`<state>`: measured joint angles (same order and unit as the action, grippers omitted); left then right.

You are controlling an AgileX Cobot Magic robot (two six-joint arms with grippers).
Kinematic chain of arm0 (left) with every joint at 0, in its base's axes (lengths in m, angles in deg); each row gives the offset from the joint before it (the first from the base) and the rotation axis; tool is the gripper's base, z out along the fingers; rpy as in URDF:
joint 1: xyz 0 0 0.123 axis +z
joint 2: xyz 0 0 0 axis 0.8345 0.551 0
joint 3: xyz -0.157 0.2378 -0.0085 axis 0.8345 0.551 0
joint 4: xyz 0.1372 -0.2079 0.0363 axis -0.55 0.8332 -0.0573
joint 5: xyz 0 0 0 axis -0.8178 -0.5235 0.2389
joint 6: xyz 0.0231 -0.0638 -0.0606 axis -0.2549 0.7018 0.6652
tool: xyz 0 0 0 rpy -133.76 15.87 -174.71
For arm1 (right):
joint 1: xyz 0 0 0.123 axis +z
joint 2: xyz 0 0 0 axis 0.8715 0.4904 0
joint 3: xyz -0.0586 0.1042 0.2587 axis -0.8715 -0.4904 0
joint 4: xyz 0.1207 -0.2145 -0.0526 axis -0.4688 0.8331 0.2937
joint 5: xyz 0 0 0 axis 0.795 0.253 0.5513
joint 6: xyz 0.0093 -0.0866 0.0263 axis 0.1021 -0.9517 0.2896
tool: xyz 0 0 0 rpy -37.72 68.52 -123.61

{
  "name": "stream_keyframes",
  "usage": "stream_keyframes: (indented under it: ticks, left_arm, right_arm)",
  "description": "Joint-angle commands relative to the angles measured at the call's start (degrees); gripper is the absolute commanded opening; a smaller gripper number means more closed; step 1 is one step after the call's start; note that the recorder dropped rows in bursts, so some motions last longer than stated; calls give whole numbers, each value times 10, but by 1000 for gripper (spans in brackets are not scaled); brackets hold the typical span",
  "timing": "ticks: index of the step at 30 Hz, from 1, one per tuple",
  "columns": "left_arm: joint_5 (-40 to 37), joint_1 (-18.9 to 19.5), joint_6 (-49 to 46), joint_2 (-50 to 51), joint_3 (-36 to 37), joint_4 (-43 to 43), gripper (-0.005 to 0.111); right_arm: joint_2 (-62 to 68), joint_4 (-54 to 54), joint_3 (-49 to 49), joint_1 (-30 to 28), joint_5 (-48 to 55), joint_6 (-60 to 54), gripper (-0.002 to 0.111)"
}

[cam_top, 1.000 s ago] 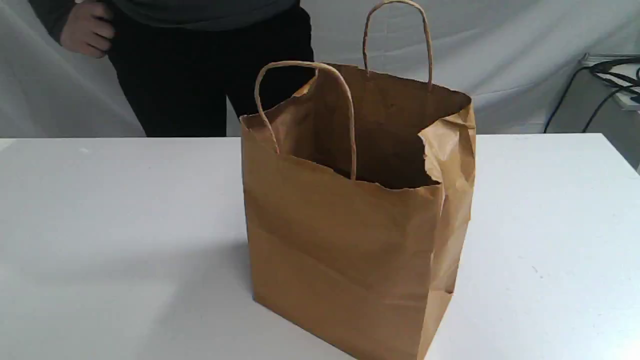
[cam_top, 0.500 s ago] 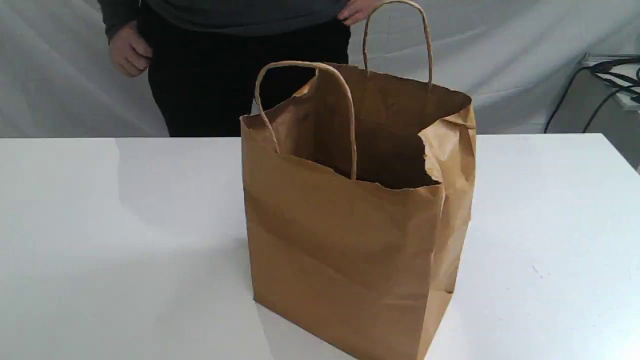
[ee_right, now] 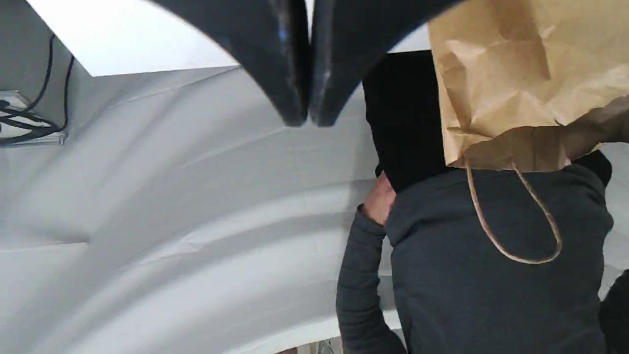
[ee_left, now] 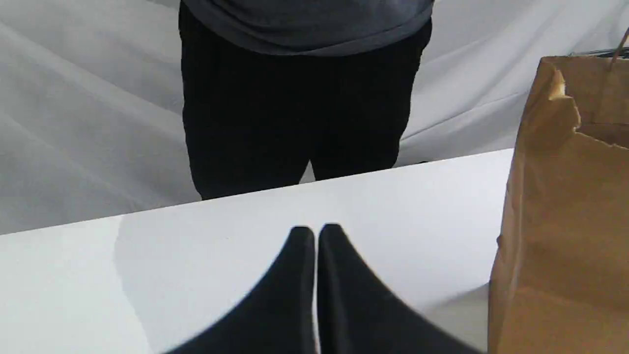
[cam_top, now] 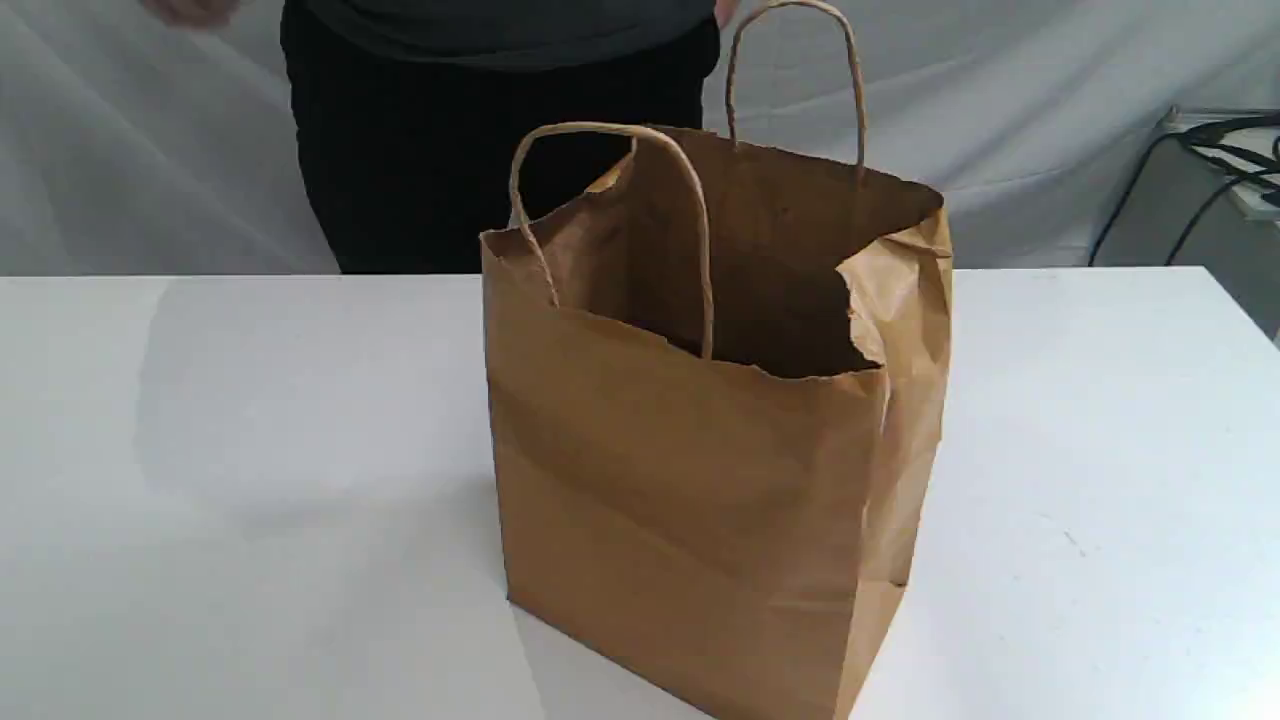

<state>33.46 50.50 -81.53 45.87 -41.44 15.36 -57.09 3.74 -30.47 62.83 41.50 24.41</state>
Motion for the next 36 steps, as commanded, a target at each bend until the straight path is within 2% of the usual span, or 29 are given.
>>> stream_keyframes:
  ticks: [1,4,6,10,14,31,36]
  left_arm:
    - [9,1,0,-2,2,2,0]
    - [9,1,0,-2,2,2,0]
    - [9,1,-1,-2,2,2,0]
    - [9,1,-1,-2,2,2,0]
    - [9,1,-1,-2,2,2,0]
    - [9,1,-1,-2,2,2,0]
    - [9,1,-1,-2,2,2,0]
  right_arm:
    - [-3,4,-4,-4,-15,-1,0]
    - [-3,3,-4,-4,-9,-1,0]
    - [-3,50,-4,-4,-6,26,0]
    - [-3,291,-7,-4,3,237,0]
    - [-3,427,-44,-4,-16,365,0]
    - [-3,429,-49,-4,64,361,0]
    - [-3,394,-49,-4,63,367,0]
